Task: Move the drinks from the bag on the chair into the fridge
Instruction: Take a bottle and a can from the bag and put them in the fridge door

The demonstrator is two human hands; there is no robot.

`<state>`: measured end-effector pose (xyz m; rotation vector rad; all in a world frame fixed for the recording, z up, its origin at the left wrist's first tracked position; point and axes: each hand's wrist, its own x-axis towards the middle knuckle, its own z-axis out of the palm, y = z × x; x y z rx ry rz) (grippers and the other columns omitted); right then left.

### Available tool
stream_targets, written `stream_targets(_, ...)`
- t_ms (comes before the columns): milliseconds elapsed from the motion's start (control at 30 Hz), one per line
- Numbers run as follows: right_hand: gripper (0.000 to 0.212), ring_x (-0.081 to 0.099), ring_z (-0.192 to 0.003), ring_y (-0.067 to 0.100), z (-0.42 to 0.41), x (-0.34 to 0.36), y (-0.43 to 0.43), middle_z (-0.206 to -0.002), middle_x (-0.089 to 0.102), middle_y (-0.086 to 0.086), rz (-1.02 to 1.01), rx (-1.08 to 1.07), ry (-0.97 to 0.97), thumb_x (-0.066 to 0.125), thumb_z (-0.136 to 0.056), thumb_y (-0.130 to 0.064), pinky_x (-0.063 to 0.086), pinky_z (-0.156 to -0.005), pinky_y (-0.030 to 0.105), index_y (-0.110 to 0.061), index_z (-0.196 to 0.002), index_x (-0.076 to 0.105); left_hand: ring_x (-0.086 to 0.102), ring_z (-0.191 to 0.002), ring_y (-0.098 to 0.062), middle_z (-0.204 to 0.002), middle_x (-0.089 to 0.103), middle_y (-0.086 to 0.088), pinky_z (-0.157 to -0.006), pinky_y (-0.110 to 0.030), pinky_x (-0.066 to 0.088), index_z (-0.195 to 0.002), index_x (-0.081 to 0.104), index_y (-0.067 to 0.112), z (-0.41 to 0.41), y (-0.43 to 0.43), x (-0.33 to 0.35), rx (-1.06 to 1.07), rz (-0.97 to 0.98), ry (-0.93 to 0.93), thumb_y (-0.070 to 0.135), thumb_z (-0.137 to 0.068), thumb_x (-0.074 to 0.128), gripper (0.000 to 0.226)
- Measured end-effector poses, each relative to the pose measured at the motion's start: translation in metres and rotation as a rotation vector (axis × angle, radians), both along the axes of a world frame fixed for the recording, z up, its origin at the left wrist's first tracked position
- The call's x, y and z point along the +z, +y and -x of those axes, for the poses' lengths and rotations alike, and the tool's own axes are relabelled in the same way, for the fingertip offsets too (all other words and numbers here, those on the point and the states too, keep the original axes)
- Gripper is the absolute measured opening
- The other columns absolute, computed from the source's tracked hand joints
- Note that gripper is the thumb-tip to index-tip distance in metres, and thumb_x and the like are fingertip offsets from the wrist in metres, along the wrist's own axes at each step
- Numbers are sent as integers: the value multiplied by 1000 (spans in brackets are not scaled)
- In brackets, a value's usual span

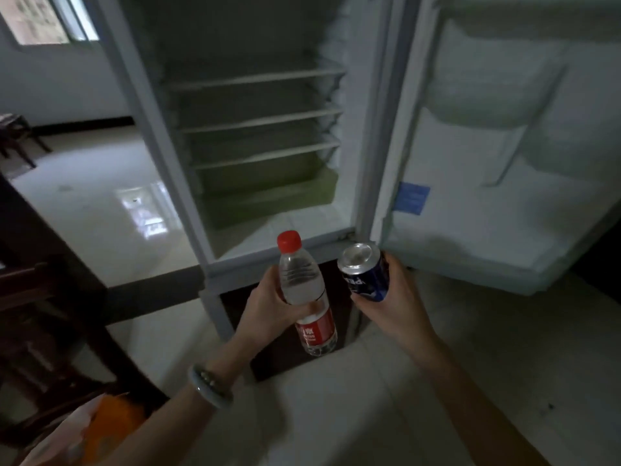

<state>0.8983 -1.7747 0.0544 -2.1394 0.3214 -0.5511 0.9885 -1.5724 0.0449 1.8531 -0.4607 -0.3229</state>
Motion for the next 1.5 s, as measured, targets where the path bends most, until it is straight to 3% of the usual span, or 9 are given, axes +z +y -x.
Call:
stream_targets(267, 68, 58, -104, 20, -1, 8, -114, -112, 59, 2, -10, -132, -58, 80, -62, -13, 51, -89, 41, -17, -121, 47, 62, -94, 1, -105, 63, 12, -77, -22, 53, -108, 49, 29, -33, -139, 17, -115, -6, -58, 27, -59, 88, 62)
stream_targets(433, 68, 57, -102, 20, -28, -1, -158, -112, 59, 1, -6, -226, -61, 79, -61, -19, 51, -86, 43, -25, -121, 45, 61, -86, 3, -96, 62, 16, -67, -15, 50, -103, 47, 28, -73, -195, 20, -149, -22, -112, 36, -58, 87, 60)
stream_targets(500, 63, 59, -97, 18, -40, 0, -173, -107, 61, 1, -4, -262, -79, 78, -61, -18, 52, -82, 39, -26, -115, 47, 61, -85, 4, -96, 60, 18, -66, -12, 49, -104, 47, 29, -94, -216, 20, -184, -23, -120, 33, -63, 86, 58)
stream_targets(667, 54, 62, -84, 13, -59, 5, -208, -94, 63, 1, 37, -350, -148, 80, -61, -11, 49, -69, 19, -23, -104, 50, 63, -98, -11, -107, 65, 7, -86, -42, 54, -106, 49, 34, -139, -271, 16, -257, -6, -100, 45, -55, 84, 63)
stream_targets(800, 58, 62, -88, 14, -61, 0, -235, -98, 63, 1, 29, -401, -149, 82, -61, -9, 50, -73, 19, -19, -108, 51, 61, -88, -1, -99, 63, 8, -78, -36, 56, -110, 48, 19, -148, -314, 15, -317, -17, -142, 30, -66, 85, 59)
stream_targets(1000, 63, 58, -90, 10, -66, -8, -248, -98, 58, -10, -29, -424, -131, 82, -63, -4, 41, -74, 2, -26, -108, 45, 63, -94, -18, -97, 60, 10, -78, -35, 52, -108, 44, 27, -154, -350, -20, -366, -122, -113, 31, -69, 83, 56)
stream_targets(1100, 63, 57, -95, 12, -62, -13, -255, -104, 57, -1, -32, -414, -78, 83, -64, -8, 39, -75, 0, -21, -112, 44, 61, -97, -21, -106, 61, 1, -84, -40, 50, -111, 44, 23, -154, -357, -35, -359, -200, -79, 34, -71, 80, 55)
stream_targets(1267, 69, 57, -102, 15, -55, -18, -267, -112, 57, 2, -67, -368, -2, 83, -64, -12, 46, -84, 23, -13, -121, 44, 55, -92, -21, -99, 51, 2, -76, -32, 42, -117, 43, 15, -143, -362, -46, -216, -252, -27, 36, -77, 75, 56)
stream_targets(1500, 63, 54, -99, 10, -53, -17, -272, -107, 55, -3, -119, -307, 10, 82, -66, -9, 39, -79, 1, -16, -117, 44, 60, -99, -38, -106, 62, -17, -73, -33, 41, -100, 42, 15, -140, -367, -52, -46, -207, -16, 33, -75, 77, 47)
